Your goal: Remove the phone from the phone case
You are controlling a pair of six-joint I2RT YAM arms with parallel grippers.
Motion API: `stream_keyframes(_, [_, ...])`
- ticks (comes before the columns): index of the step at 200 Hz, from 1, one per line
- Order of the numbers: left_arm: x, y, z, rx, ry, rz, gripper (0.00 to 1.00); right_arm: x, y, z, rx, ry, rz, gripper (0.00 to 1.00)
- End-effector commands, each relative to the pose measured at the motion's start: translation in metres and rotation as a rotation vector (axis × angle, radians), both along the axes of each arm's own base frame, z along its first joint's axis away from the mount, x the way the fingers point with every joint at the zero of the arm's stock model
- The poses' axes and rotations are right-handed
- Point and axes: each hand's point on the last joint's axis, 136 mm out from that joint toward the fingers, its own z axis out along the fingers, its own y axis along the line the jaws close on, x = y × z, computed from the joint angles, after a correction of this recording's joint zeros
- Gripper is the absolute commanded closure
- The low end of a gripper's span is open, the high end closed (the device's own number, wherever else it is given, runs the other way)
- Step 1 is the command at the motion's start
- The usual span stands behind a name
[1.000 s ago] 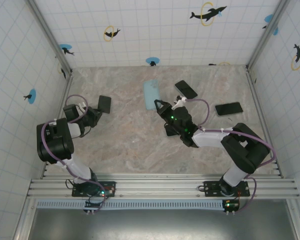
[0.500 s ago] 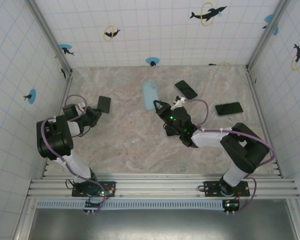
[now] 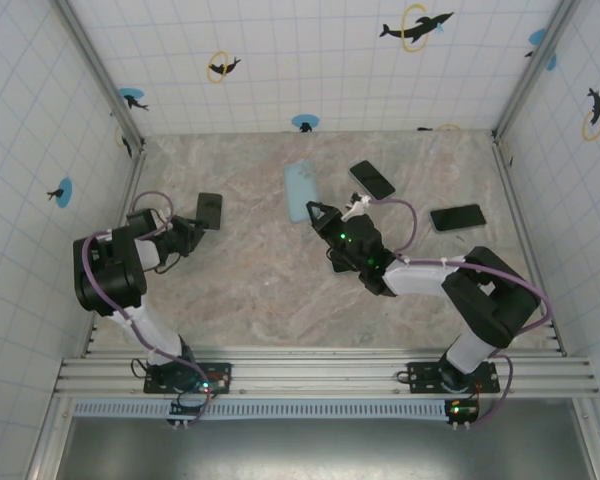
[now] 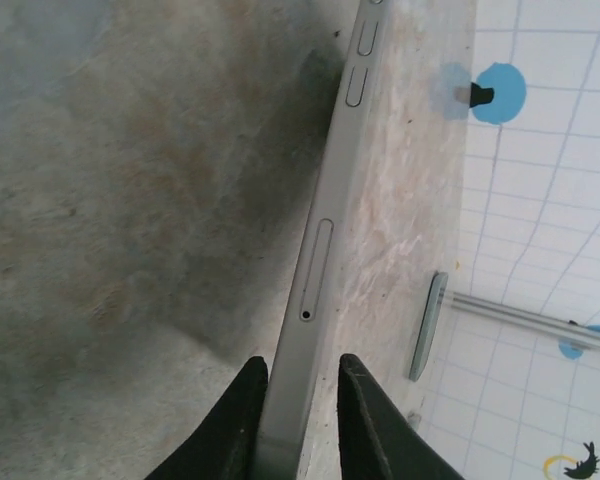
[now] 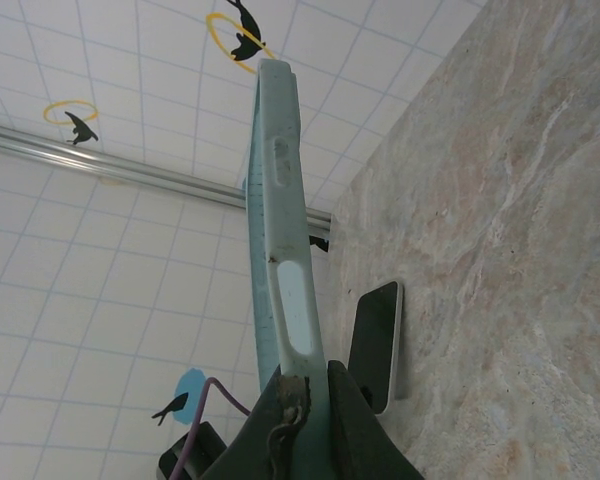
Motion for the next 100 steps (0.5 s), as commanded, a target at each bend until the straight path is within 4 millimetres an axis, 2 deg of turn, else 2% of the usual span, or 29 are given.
stream_keyframes(1, [0.004, 0.002, 0.003, -0.008, 0.002, -0.008, 0.73, -0.005, -0.005, 0.006, 0.009, -0.006, -0.018, 0.96])
stream_keyframes(36, [0.004, 0.005, 0.003, -0.019, 0.014, 0.006, 0.63, -0.006, -0.006, 0.004, 0.005, -0.004, -0.021, 0.96])
stream_keyframes(61, [0.0, 0.009, -0.005, -0.003, 0.056, 0.019, 0.53, -0.007, -0.006, 0.003, 0.001, 0.0, -0.019, 0.96])
stream_keyframes(100, [-0.006, 0.016, -0.016, 0.036, 0.108, 0.023, 0.45, -0.007, -0.004, 0.002, -0.009, 0.002, -0.015, 0.96])
